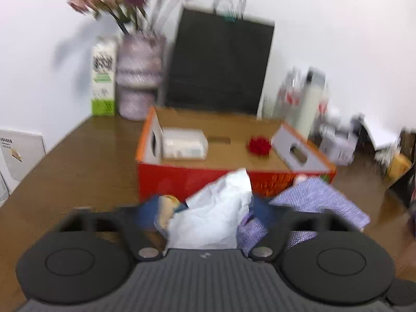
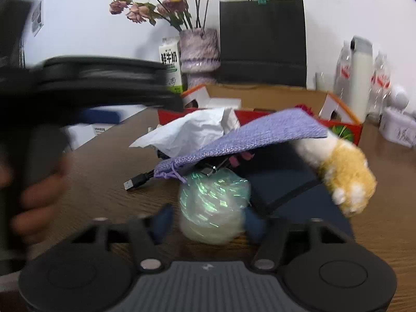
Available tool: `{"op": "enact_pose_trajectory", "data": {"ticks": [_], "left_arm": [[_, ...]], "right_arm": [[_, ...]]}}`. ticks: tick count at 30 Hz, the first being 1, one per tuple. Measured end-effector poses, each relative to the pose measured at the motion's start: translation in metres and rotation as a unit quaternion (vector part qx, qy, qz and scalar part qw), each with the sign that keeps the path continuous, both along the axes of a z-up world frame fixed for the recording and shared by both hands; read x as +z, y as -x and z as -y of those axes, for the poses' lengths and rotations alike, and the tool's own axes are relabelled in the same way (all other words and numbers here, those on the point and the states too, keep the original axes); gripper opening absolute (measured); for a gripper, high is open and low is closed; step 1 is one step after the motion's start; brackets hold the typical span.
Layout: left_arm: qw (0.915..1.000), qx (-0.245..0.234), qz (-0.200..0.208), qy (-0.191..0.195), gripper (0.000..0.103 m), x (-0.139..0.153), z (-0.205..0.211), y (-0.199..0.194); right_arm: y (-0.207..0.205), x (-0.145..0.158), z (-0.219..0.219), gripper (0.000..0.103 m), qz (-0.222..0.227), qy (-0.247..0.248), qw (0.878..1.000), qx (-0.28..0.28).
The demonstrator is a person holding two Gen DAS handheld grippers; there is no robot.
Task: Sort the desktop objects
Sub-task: 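Grasp the white tissue with the left tool while the right tool grasps the green plastic bag, then carry the tissue and green bag into the cardboard box and open both tools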
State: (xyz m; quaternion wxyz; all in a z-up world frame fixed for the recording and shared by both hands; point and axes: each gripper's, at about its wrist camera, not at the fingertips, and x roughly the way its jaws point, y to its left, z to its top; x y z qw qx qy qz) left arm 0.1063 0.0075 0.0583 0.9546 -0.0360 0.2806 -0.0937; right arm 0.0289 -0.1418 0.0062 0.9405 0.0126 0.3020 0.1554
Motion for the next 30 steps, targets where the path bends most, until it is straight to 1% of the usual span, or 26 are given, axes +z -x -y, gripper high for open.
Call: {"op": "enact_pose_trajectory", "data": {"ticks": [1, 2, 4, 7, 11, 13, 14, 18, 21, 23, 25, 27, 30], "left_arm": [[0.9999, -0.011, -0.010, -0.008, 0.012, -0.003, 0.005, -0.004], [0.9997, -0.019, -0.013, -0.006, 0.007, -0.005, 0.007, -0.003], [0.9995, -0.031, 0.008, 0.007, 0.005, -0.002, 0.007, 0.007], [0.9982, -0.029, 0.049, 0.019, 0.004, 0.016, 0.001, 0.034], [0.9951, -0.035, 0.084, 0.038, 0.004, 0.049, -0.018, 0.069], [0.9929, -0.036, 0.103, 0.047, 0.004, 0.061, -0.032, 0.093], [0.9924, -0.034, 0.106, 0.053, 0.004, 0.066, -0.038, 0.104], [0.9927, -0.033, 0.095, 0.066, 0.004, 0.070, -0.047, 0.140], [0.9940, -0.027, 0.084, 0.064, 0.004, 0.062, -0.043, 0.167], [0.9945, -0.033, 0.070, 0.071, 0.004, 0.053, -0.041, 0.182], [0.9952, -0.043, 0.054, 0.069, 0.004, 0.045, -0.032, 0.191], [0.9951, -0.055, 0.048, 0.066, 0.004, 0.040, -0.024, 0.197], [0.9931, -0.078, 0.038, 0.079, 0.004, 0.037, -0.016, 0.201]], "right_arm": [[0.000, -0.001, 0.001, 0.042, -0.005, -0.006, 1.000, 0.002], [0.001, -0.001, 0.003, 0.037, -0.007, -0.011, 1.000, 0.001], [0.005, 0.000, 0.008, 0.034, -0.006, -0.016, 1.000, 0.001], [0.016, 0.008, 0.017, 0.032, 0.007, -0.020, 1.000, -0.007], [0.037, 0.025, 0.030, 0.031, 0.022, -0.018, 1.000, -0.002], [0.053, 0.035, 0.039, 0.031, 0.032, -0.023, 0.999, -0.002], [0.062, 0.041, 0.044, 0.031, 0.037, -0.026, 0.999, -0.004], [0.094, 0.056, 0.059, 0.031, 0.056, -0.019, 0.998, -0.016], [0.121, 0.061, 0.068, 0.031, 0.069, -0.013, 0.997, -0.017], [0.134, 0.060, 0.072, 0.031, 0.073, -0.009, 0.997, -0.019], [0.145, 0.056, 0.077, 0.031, 0.067, -0.015, 0.997, -0.021], [0.152, 0.050, 0.080, 0.031, 0.058, -0.015, 0.998, -0.018], [0.159, 0.047, 0.080, 0.031, 0.055, -0.004, 0.998, -0.020]]}}
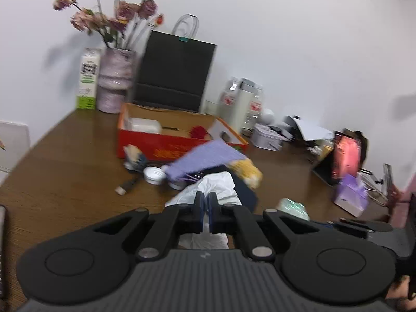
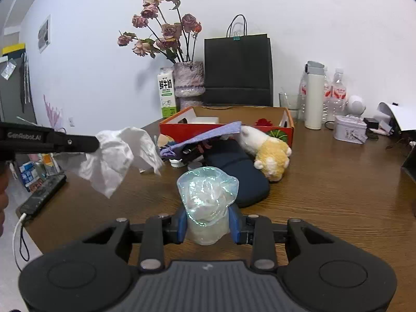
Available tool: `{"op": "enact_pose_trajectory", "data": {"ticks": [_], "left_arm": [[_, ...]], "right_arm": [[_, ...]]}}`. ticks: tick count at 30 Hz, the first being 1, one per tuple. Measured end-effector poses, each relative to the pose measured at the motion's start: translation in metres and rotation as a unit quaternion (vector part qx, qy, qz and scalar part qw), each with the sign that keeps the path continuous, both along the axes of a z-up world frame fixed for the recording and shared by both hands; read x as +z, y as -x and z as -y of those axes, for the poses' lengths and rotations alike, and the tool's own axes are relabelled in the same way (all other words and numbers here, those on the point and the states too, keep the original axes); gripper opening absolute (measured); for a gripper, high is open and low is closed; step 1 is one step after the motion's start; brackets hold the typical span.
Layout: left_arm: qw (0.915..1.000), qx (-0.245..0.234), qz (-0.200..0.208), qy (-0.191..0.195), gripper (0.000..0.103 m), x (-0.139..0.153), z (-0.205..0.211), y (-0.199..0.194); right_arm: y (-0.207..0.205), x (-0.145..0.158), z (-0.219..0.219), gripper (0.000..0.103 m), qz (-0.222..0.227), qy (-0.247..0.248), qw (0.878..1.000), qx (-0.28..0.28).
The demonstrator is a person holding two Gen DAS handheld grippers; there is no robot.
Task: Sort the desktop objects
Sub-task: 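Carry the tissue and green bag into the cardboard box and open both tools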
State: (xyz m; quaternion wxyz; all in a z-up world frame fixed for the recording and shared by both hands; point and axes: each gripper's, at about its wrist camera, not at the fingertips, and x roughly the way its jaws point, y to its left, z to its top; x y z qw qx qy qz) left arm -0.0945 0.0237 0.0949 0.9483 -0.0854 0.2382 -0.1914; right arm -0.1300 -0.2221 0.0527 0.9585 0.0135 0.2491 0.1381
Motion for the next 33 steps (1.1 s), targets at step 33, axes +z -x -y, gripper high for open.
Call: {"op": "enact_pose_trajectory", "data": {"ticks": [33], "left_arm": [[0.9941, 0.050, -0.071, -0.065, 0.004, 0.025, 0.060, -0.393]], "right_arm": [[-0.386, 0.081, 0.021, 0.031, -0.060, -0.039, 0.997, 0.019]]}}
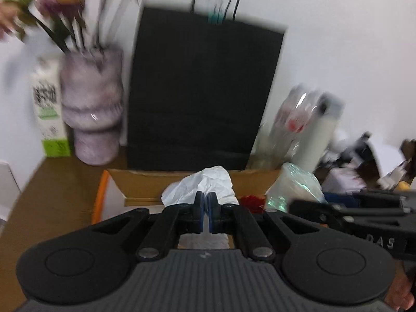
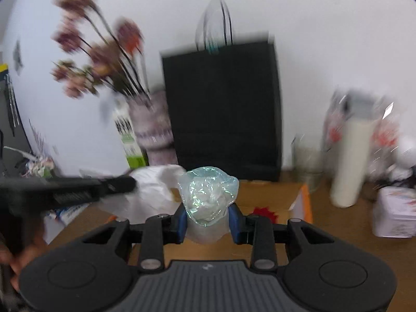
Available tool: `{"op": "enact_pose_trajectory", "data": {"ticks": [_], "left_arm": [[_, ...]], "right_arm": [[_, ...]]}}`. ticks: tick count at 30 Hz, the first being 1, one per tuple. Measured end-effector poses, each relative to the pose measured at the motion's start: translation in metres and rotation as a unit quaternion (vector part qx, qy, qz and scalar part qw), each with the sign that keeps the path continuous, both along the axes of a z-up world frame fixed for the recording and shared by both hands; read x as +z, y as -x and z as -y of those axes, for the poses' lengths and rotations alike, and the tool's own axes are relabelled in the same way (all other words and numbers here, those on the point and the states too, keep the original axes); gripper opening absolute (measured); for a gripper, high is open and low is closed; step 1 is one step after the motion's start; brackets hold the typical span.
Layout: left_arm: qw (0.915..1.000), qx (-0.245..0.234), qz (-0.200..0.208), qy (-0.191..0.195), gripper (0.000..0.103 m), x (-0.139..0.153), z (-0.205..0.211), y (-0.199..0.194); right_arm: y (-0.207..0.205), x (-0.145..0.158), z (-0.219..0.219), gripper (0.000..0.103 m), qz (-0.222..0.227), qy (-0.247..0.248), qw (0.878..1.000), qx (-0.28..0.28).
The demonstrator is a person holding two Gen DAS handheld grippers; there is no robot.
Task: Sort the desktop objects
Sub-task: 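Carry the tissue and green bag into the cardboard box and open both tools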
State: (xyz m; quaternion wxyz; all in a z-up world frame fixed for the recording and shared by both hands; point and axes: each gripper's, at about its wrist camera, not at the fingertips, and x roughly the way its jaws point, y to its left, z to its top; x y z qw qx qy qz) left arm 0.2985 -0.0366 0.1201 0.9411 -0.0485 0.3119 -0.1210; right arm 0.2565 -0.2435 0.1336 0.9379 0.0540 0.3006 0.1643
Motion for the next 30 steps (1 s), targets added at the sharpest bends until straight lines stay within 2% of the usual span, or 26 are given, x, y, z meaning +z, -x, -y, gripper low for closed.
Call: {"op": "enact_pose_trajectory", "data": {"ticks": [4, 5, 7, 8, 9, 10, 11, 14, 17, 20, 22, 27, 30], "left_arm": [[0.9972, 0.040, -0.063, 0.011, 0.008, -0.041, 0.003, -0.058], [0.9966, 0.040, -0.070, 0.015, 0.014, -0.048, 0.002, -0.064], [0.9961, 0.034, -0.077, 0.025, 0.056, -0.054, 0.000, -0.070], [0.9968, 0.034, -0.067, 0.028, 0.060, -0.053, -0.001, -0.066], [0.9978, 0.032, -0.052, 0.027, 0.064, -0.050, -0.001, -0.063], [0.9987, 0.024, -0.042, 0.018, 0.068, -0.046, -0.001, -0.060], [0.9992, 0.018, -0.035, 0.007, 0.070, -0.041, 0.000, -0.056], [0.9994, 0.029, -0.013, -0.015, 0.078, -0.021, -0.004, -0.042], [0.9988, 0.041, -0.014, -0.023, 0.085, -0.005, -0.011, -0.026], [0.9976, 0.051, -0.027, -0.038, 0.093, 0.004, -0.014, -0.006], [0.9968, 0.057, -0.026, -0.048, 0.102, 0.009, -0.016, 0.009], [0.9967, 0.059, -0.020, -0.052, 0.103, 0.001, -0.035, 0.070], [0.9948, 0.093, -0.013, -0.040, 0.103, -0.013, -0.051, 0.123]], "right_arm": [[-0.078, -0.037, -0.013, 0.032, -0.057, 0.025, 0.998, -0.002], [-0.093, -0.048, -0.017, 0.032, -0.069, 0.034, 0.997, -0.004], [-0.112, -0.074, -0.025, 0.037, -0.090, 0.054, 0.994, -0.004], [-0.119, -0.085, -0.030, 0.041, -0.099, 0.070, 0.993, -0.002], [-0.123, -0.092, -0.033, 0.051, -0.102, 0.079, 0.992, -0.002], [-0.125, -0.096, -0.034, 0.056, -0.102, 0.084, 0.991, -0.001], [-0.123, -0.095, -0.034, 0.062, -0.097, 0.084, 0.992, -0.004], [-0.113, -0.077, -0.028, 0.071, -0.068, 0.064, 0.995, -0.016], [-0.094, -0.050, -0.019, 0.076, -0.042, 0.066, 0.996, -0.036], [-0.067, -0.032, -0.013, 0.080, -0.034, 0.076, 0.995, -0.046], [-0.049, -0.025, -0.012, 0.080, -0.036, 0.080, 0.995, -0.054], [0.009, -0.021, 0.001, 0.085, -0.039, 0.078, 0.994, -0.067], [0.055, -0.025, 0.010, 0.085, -0.031, 0.076, 0.993, -0.084]]}}
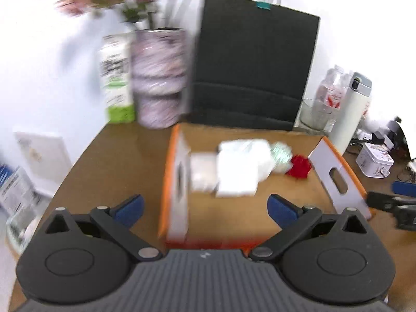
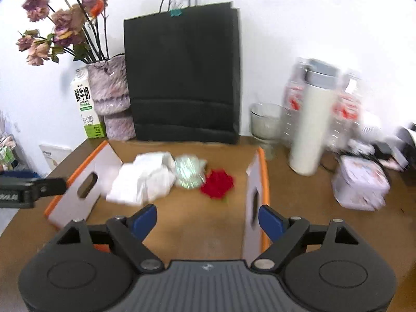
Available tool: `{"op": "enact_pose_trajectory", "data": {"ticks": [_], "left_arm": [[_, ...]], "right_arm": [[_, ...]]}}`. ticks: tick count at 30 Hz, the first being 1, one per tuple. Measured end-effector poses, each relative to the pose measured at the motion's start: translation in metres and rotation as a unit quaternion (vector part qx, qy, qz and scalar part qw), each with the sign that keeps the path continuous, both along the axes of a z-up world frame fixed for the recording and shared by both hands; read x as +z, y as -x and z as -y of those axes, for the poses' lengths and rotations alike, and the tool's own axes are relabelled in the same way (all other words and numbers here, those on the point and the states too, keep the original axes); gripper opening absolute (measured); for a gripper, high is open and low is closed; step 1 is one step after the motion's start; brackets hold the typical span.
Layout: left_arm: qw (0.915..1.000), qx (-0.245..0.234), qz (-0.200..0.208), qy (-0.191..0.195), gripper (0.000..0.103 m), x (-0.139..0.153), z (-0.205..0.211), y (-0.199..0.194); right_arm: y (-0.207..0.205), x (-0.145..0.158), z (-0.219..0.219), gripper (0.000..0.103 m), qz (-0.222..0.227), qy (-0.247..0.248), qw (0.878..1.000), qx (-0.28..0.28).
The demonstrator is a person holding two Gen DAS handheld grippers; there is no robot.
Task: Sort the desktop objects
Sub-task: 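Carry the tissue and green bag into the cardboard box and open both tools, then move both open tools back over the cluttered table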
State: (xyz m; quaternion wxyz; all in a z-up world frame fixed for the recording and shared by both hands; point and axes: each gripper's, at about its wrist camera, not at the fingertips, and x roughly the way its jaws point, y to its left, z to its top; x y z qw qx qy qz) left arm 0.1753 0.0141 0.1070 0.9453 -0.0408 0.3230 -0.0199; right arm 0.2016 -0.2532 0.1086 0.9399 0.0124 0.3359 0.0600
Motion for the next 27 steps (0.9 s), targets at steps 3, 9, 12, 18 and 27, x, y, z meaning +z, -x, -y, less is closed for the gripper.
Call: {"op": "enact_pose_trajectory", "data": {"ticks": [3, 9, 12, 18, 27], "left_arm": [[0.9993, -0.020, 0.021, 0.022, 0.103, -0.015, -0.011, 0.053], [0.9959, -0.039, 0.060, 0.056, 0.103, -0.061, -0.016, 0.159], [0.9941, -0.081, 0.044, 0.057, 0.103, -0.087, -0.007, 0.190], [0.9953, -0.073, 0.064, 0.004, 0.103, -0.097, 0.004, 0.220], [0.9975, -0.054, 0.043, 0.013, 0.103, -0.103, 0.000, 0.215]], "right_arm": [[0.060, -0.005, 0.008, 0.087, 0.039, -0.004, 0.999, -0.006], [0.173, -0.049, 0.009, 0.088, 0.057, -0.048, 0.997, -0.011], [0.218, -0.079, -0.001, 0.088, 0.061, -0.060, 0.996, -0.006], [0.274, -0.105, -0.032, 0.088, 0.049, -0.040, 0.997, 0.033], [0.286, -0.107, -0.032, 0.092, 0.091, -0.046, 0.995, 0.019]]}}
